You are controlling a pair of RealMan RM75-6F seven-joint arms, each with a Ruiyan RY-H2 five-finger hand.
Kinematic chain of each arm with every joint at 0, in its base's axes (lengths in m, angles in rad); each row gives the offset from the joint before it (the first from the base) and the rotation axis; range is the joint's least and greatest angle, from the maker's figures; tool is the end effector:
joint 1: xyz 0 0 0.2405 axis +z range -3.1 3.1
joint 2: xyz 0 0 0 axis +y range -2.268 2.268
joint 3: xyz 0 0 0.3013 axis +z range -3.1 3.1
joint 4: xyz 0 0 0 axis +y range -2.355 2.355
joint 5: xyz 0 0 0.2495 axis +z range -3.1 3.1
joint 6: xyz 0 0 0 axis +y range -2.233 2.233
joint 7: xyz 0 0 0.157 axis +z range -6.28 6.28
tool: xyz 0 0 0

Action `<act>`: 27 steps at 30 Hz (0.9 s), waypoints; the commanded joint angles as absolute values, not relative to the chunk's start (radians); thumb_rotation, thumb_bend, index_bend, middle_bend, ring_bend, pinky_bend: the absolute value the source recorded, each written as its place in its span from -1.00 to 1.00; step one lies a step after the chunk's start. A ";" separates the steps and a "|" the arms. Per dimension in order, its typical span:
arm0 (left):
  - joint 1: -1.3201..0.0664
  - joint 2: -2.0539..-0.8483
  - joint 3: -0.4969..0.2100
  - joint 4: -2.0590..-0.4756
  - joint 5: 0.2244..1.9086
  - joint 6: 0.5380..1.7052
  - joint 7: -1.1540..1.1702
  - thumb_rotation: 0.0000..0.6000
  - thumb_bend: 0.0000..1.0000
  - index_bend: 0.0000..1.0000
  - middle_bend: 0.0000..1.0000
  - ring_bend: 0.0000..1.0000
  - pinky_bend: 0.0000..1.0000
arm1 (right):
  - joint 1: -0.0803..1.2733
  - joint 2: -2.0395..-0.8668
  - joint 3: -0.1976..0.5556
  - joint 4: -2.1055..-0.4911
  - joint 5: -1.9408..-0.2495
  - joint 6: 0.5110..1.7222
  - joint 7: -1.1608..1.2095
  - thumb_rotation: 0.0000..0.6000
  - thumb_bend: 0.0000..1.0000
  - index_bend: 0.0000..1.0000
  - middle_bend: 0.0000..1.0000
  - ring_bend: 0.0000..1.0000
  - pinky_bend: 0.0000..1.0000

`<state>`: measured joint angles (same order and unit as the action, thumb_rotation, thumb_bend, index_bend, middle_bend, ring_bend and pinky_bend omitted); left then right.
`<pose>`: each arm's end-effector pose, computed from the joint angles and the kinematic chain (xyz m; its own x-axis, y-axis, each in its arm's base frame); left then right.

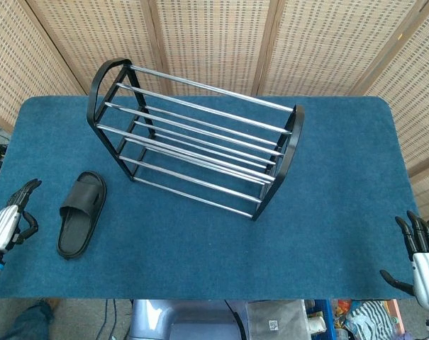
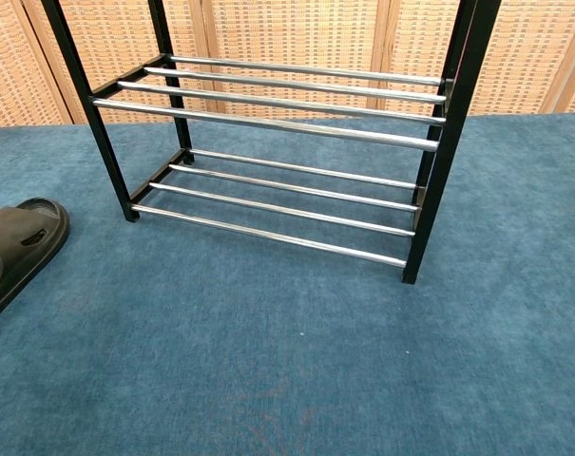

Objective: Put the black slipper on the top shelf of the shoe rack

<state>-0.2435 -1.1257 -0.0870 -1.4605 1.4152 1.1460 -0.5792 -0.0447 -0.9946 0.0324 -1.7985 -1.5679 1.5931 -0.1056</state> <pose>-0.3969 0.2714 0.1271 -0.0476 0.2008 0.9785 0.9964 0.0778 0.0325 -0.3413 -0.1495 0.1780 0.4399 0.0344 0.8974 -0.8978 0.0414 0.4385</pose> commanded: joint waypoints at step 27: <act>-0.541 -1.283 -0.099 -1.217 1.416 0.635 -0.950 1.00 1.00 -1.00 -1.00 -1.00 -1.00 | -0.041 -0.972 0.033 -1.804 -1.554 1.578 -0.054 1.00 -1.00 -1.00 -1.00 -1.00 -1.00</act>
<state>-0.5318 -1.2977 -0.1101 -1.1847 1.3888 0.6290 -0.9507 -0.0404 -0.9727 0.0331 -1.8038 -1.5540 1.5781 -0.0550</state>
